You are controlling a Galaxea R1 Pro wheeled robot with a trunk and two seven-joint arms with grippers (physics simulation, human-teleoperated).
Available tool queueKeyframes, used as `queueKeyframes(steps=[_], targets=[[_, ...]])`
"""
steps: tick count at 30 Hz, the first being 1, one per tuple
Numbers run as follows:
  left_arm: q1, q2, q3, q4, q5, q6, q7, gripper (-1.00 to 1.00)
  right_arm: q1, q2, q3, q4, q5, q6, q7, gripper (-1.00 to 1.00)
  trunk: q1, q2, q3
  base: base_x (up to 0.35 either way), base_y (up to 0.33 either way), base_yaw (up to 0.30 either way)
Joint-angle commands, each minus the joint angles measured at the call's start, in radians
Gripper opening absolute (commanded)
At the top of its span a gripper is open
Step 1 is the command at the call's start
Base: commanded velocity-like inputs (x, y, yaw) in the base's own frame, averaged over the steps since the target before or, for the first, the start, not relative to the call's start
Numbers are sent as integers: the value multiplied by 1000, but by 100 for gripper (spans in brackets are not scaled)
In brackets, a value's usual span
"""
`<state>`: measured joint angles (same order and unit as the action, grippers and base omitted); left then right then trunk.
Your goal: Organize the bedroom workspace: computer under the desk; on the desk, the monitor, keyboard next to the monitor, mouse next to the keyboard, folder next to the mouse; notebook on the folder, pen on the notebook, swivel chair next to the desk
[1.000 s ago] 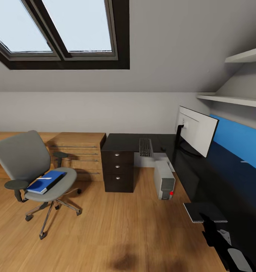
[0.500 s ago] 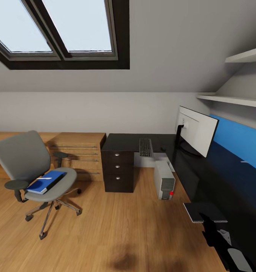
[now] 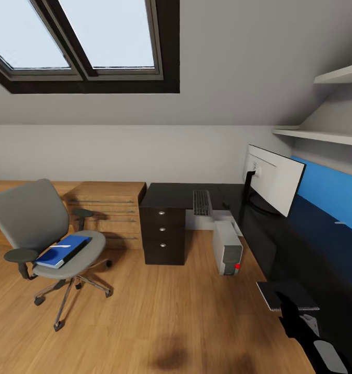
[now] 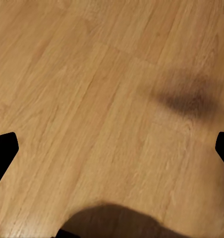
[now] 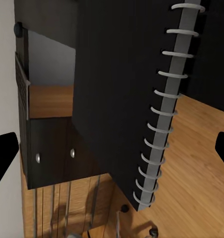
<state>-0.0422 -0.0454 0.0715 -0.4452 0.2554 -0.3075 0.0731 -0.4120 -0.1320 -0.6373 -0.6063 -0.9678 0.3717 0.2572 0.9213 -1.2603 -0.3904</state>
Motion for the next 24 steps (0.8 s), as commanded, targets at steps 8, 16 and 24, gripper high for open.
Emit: queueKeyframes(steps=[8, 16, 24], targets=[[-1, 0, 2, 0, 4, -2, -1, 100, -1, 1, -4, 30, -9, 12, -1, 100, 0, -1, -1, 4, 2, 0], [-1, 1, 2, 0, 4, -3, -1, 100, -1, 0, -4, 30, -8, 12, -1, 100, 0, -1, -1, 0, 0, 0], [-1, 1, 2, 0, 4, -4, -2, 100, -1, 0, -4, 30, -9, 12, -1, 100, 0, -1, -1, 54, 0, 0]])
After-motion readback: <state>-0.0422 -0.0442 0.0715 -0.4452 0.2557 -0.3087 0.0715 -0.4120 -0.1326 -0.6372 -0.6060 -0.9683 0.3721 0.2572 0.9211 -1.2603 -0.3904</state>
